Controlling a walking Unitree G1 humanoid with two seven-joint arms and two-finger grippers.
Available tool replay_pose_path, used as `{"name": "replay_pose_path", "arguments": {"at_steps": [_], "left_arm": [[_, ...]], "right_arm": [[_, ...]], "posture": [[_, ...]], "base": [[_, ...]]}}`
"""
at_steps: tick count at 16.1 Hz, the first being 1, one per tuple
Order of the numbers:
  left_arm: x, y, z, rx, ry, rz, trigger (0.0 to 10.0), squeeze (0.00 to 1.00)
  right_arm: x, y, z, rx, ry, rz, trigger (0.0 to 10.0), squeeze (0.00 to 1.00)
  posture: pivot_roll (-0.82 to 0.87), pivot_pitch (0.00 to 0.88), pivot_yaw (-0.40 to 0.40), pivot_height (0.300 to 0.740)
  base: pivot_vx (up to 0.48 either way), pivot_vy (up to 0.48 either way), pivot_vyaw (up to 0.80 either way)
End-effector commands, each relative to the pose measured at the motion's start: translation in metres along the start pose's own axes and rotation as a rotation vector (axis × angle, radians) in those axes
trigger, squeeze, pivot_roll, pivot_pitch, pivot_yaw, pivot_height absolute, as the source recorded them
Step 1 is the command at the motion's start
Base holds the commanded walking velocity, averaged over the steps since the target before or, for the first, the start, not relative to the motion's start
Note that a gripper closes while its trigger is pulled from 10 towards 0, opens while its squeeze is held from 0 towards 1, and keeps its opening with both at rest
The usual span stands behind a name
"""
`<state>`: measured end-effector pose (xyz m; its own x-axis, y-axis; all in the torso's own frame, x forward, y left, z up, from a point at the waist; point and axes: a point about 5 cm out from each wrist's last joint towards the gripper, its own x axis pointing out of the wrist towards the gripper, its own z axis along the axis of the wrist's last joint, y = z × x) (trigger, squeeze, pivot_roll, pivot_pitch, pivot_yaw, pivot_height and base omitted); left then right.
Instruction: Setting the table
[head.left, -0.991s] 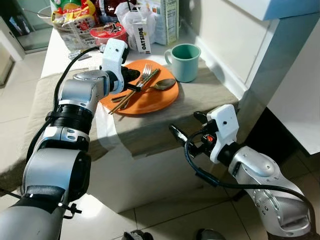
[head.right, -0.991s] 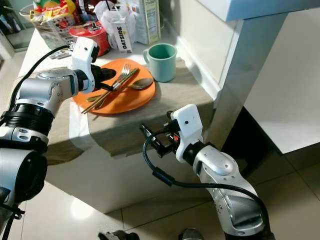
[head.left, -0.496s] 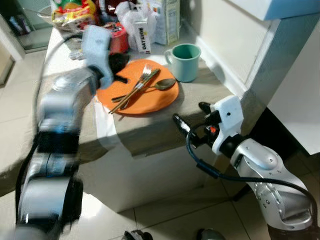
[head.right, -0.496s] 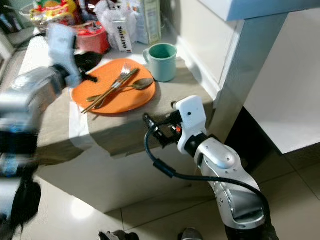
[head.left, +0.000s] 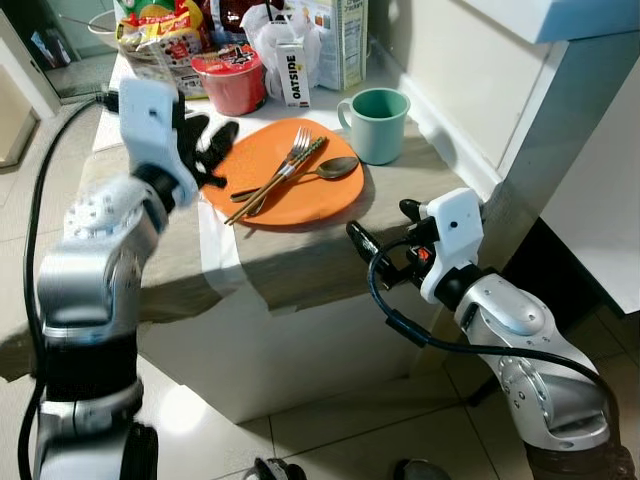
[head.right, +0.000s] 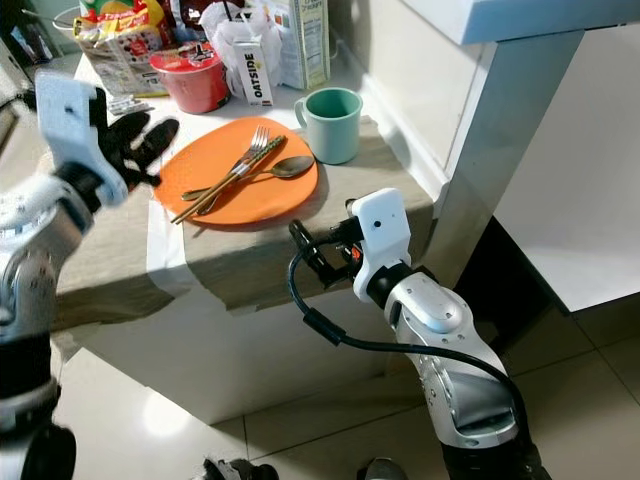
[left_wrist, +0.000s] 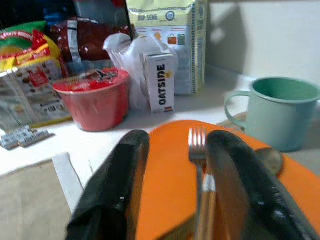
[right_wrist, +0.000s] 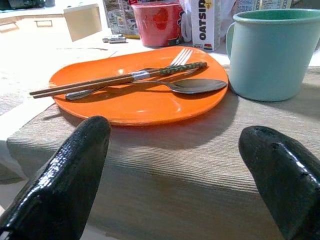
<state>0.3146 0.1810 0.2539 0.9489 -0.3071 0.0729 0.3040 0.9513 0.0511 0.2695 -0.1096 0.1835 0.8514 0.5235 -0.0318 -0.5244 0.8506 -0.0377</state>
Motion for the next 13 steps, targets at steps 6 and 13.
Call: {"name": "replay_pose_path", "arguments": {"at_steps": [6,13], "left_arm": [[-0.035,0.012,-0.024,-0.073,-0.035,0.166,10.0,1.00],[-0.073,-0.020,-0.033,-0.055,-0.067,0.232,10.0,1.00]], "right_arm": [[0.005,-0.007,0.005,-0.046,-0.041,-0.033,10.0,0.00],[0.044,-0.010,0.008,-0.071,-0.107,-0.017,10.0,0.00]], "posture": [[-0.07,0.043,0.080,0.740],[0.04,0.013,0.030,0.740]], "base": [[0.000,0.000,0.00],[0.000,0.000,0.00]]}}
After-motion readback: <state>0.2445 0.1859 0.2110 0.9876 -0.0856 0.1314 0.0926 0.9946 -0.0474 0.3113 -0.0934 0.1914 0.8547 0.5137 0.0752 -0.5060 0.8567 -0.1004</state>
